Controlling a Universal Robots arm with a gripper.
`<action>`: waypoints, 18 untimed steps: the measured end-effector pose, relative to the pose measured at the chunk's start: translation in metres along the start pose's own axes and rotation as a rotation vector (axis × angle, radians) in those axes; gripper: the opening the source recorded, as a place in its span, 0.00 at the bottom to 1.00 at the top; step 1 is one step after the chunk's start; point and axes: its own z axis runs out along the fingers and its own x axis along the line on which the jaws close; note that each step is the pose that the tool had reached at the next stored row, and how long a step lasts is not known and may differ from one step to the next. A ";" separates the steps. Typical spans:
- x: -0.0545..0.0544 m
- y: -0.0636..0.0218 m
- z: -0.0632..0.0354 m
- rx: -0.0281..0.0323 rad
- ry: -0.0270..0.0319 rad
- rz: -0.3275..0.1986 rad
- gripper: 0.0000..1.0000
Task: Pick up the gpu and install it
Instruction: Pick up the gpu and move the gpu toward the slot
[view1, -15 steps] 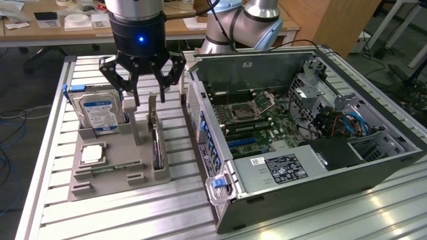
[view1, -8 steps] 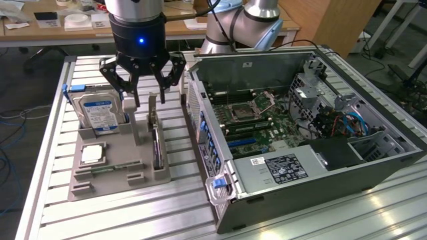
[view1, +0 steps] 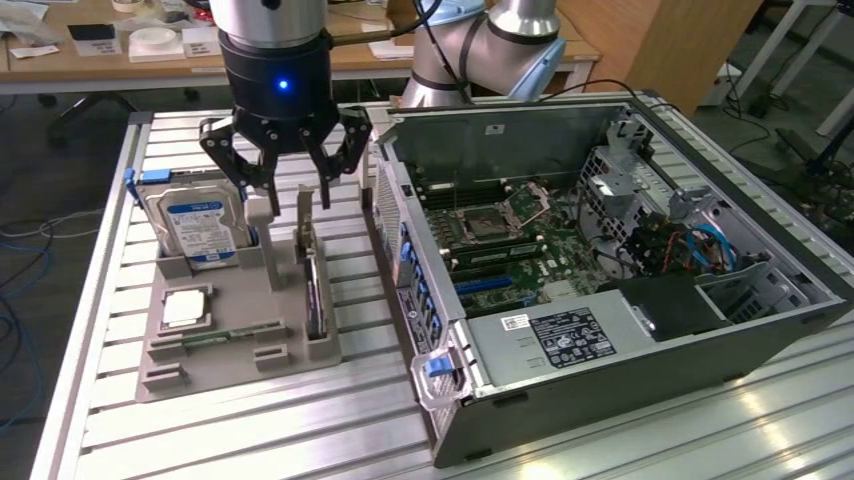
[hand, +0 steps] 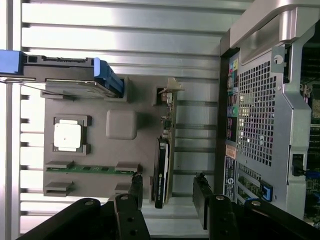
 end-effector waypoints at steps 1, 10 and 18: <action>0.000 0.0000 0.0003 0.0000 0.0000 0.000 0.53; 0.000 -0.0002 0.0029 0.0000 0.0000 0.000 0.53; 0.000 -0.0006 0.0049 0.0001 0.0001 0.000 0.53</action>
